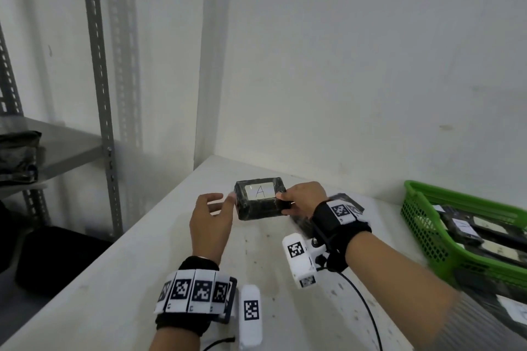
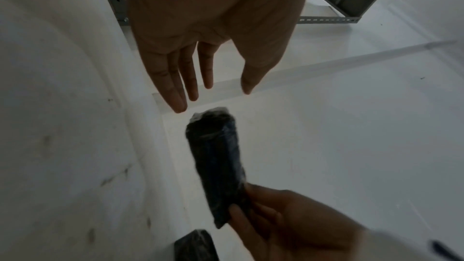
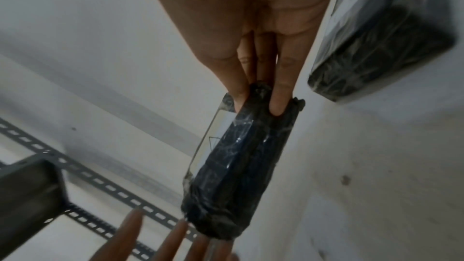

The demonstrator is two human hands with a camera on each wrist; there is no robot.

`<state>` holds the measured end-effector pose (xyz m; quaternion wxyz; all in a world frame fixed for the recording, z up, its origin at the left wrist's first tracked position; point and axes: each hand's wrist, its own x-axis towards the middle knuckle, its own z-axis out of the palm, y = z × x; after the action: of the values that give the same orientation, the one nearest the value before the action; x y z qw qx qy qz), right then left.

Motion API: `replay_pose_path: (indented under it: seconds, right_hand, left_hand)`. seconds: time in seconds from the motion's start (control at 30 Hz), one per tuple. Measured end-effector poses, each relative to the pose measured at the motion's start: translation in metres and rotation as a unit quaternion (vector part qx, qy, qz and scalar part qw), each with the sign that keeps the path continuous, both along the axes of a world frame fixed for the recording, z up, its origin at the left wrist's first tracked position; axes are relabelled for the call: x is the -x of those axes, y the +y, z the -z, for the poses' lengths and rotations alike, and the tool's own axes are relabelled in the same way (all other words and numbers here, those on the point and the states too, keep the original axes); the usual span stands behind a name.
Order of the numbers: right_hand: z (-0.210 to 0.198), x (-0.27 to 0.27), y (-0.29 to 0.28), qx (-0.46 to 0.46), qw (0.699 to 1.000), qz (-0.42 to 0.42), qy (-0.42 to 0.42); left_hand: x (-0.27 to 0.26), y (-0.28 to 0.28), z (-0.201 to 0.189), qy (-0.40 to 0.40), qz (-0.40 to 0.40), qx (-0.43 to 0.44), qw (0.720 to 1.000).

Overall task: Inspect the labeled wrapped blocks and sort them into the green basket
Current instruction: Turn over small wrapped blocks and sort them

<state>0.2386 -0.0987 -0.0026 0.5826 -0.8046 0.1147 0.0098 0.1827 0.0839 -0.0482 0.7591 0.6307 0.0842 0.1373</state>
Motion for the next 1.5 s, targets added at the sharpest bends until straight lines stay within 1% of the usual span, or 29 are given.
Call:
replay_pose_path:
  seconds: [0.07,0.13,0.2,0.27,0.4,0.47,0.5,0.57,0.67,0.73,0.77,0.83,0.93,1.07,1.13,1.3,1.37,1.5]
  right_hand:
    - [-0.006,0.026,-0.004,-0.029,0.999,0.017,-0.025]
    - [-0.009,0.056,-0.011,-0.06,0.996,0.04,-0.053]
    - [-0.009,0.085,-0.02,-0.079,0.992,0.056,-0.08]
    - [-0.005,0.115,-0.031,-0.093,0.987,0.079,-0.105]
    - [0.014,0.164,-0.06,-0.121,0.972,0.127,-0.157]
    - [0.023,0.177,-0.074,-0.129,0.969,0.139,-0.161]
    - [0.026,0.183,-0.08,-0.146,0.967,0.138,-0.159]
    - [0.028,0.189,-0.091,-0.19,0.963,0.11,-0.154]
    - [0.028,0.199,-0.101,-0.27,0.951,0.021,-0.153]
    - [0.029,0.201,-0.102,-0.294,0.942,-0.019,-0.16]
    - [0.031,0.201,-0.102,-0.297,0.939,-0.022,-0.17]
    - [0.033,0.2,-0.1,-0.301,0.932,0.002,-0.201]
    - [0.034,0.201,-0.099,-0.282,0.924,0.031,-0.255]
    - [0.034,0.208,-0.1,-0.277,0.921,0.021,-0.272]
    - [0.031,0.211,-0.097,-0.275,0.922,0.02,-0.27]
    - [0.026,0.218,-0.09,-0.255,0.918,0.06,-0.297]
    - [0.023,0.22,-0.089,-0.257,0.914,0.053,-0.309]
    - [0.021,0.222,-0.087,-0.262,0.918,-0.002,-0.299]
  left_hand:
    - [0.006,-0.009,-0.005,0.0,0.031,0.013,0.999]
    - [0.016,-0.022,-0.009,0.003,0.089,0.025,0.996]
    - [0.026,-0.036,-0.014,0.003,0.156,0.049,0.987]
    - [0.037,-0.05,-0.017,-0.003,0.205,0.073,0.976]
    - [0.054,-0.079,-0.019,-0.028,0.256,0.063,0.964]
    - [0.06,-0.093,-0.017,-0.037,0.277,0.061,0.958]
    - [0.064,-0.1,-0.016,-0.04,0.287,0.06,0.955]
    - [0.069,-0.11,-0.013,-0.049,0.303,0.059,0.95]
    - [0.075,-0.12,-0.008,-0.07,0.333,0.057,0.938]
    - [0.077,-0.12,-0.008,-0.09,0.35,0.055,0.931]
    - [0.079,-0.119,-0.008,-0.102,0.36,0.054,0.926]
    - [0.084,-0.117,-0.011,-0.12,0.381,0.041,0.916]
    - [0.091,-0.118,-0.016,-0.142,0.382,0.018,0.913]
    - [0.095,-0.12,-0.019,-0.165,0.352,0.024,0.921]
    - [0.098,-0.117,-0.021,-0.168,0.357,0.036,0.918]
    - [0.104,-0.109,-0.025,-0.174,0.395,0.043,0.901]
    - [0.103,-0.106,-0.027,-0.177,0.403,0.049,0.897]
    - [0.1,-0.1,-0.03,-0.186,0.388,0.064,0.901]
